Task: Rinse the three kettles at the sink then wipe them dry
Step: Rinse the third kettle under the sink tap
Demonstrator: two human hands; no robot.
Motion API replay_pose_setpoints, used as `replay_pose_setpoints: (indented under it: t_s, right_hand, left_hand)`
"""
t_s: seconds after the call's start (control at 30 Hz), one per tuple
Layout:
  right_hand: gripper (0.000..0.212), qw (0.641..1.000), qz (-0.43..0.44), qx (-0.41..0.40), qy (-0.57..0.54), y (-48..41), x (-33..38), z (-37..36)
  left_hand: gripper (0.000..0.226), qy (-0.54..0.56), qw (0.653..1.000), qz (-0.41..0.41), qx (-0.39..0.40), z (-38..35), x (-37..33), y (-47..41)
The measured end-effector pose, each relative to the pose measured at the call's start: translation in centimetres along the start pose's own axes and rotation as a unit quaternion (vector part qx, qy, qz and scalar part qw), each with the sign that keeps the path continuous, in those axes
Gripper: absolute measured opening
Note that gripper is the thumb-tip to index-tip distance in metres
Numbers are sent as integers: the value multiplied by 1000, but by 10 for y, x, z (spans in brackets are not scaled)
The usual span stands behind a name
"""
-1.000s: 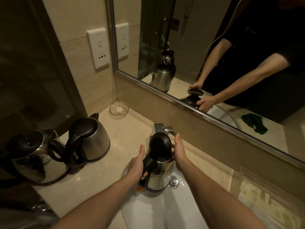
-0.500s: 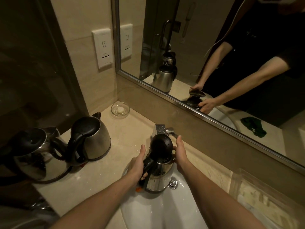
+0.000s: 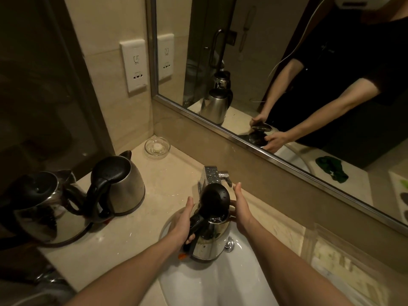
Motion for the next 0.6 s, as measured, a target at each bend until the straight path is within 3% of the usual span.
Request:
replay_pose_setpoints:
  t_s: [0.17,0.33,0.47,0.6]
  right_hand:
    - [82,998,-24,52,16,12,-3,11]
    - [104,990,-26,131,36,27,-11,20]
    - [80,987,-9,154,42,43,-12,23]
    - [108,990,-9,130,46,54,-13,25]
  left_hand:
    - [60,-8,1000,0,-9,-2,6,8]
    - [79,-16,1000,9,10,-3,12,20]
    - [83,-16,999,13,39,-2,20,22]
    - [86,-22,999,3,34,-1,27,28]
Point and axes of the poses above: each hand's wrist, its own y-axis away from the middle knuckle, its own z-axis out of the back of the hand, x = y × z, the point moved 2 cm from there along -y, towards the middle knuckle, and after that the axes turned 9 degrees about z, right-handed, at the moved point
